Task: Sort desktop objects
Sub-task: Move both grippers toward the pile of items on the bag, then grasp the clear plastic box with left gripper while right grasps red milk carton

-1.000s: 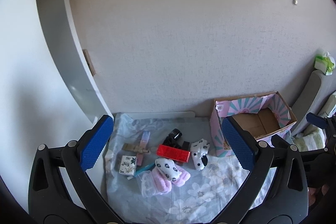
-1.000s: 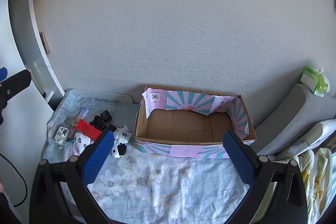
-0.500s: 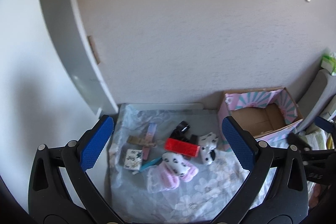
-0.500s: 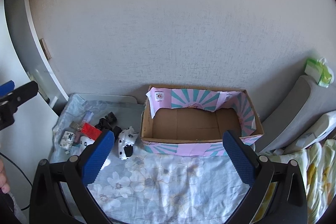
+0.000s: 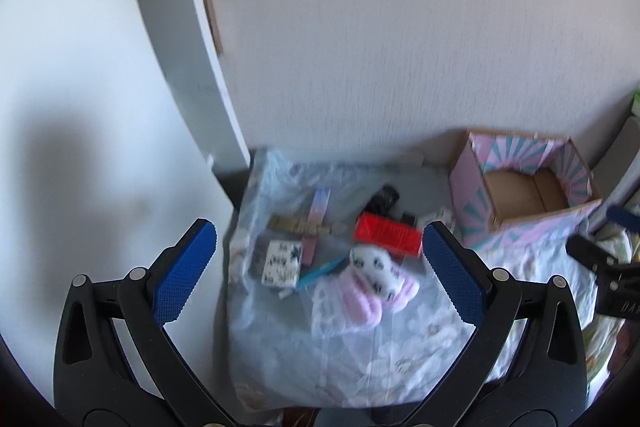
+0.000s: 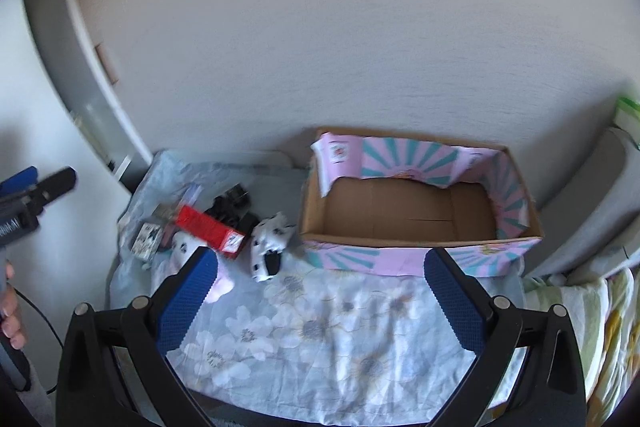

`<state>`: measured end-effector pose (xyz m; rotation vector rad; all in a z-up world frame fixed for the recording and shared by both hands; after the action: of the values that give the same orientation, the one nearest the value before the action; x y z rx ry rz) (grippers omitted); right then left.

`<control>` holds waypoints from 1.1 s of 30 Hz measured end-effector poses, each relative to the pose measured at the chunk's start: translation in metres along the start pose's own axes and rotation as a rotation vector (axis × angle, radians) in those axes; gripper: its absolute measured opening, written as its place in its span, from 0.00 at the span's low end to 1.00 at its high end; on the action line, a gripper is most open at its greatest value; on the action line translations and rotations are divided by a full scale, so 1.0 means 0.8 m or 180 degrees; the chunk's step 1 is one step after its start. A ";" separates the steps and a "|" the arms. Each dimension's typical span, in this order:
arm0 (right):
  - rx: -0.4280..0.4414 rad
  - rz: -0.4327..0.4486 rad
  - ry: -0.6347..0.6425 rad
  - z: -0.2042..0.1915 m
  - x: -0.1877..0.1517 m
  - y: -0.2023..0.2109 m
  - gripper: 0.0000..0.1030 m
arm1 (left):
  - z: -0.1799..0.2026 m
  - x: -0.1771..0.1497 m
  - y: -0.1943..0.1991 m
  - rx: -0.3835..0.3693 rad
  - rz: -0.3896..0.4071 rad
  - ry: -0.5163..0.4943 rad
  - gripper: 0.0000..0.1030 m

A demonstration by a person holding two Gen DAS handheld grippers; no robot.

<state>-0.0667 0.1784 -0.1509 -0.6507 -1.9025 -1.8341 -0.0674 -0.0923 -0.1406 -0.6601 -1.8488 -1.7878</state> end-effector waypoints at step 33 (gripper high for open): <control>0.1119 -0.0806 0.2183 -0.138 -0.006 -0.202 0.65 | -0.026 -0.178 -0.201 -0.0682 -0.0925 0.0884 0.94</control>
<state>-0.1614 0.0642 -0.2793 0.3191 -1.7892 -1.5140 -0.0612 -0.1198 -0.3543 -0.2042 -1.6439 -2.1611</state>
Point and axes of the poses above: each gripper's, at about its wrist camera, not at the fingertips, and y roughly against the way its jaws point, z to its right, x to its top, the point moved 9 cm from there along -y, roughly the way its jaws point, and after that the axes turned 1 degree about -z, right-handed, at the moved point
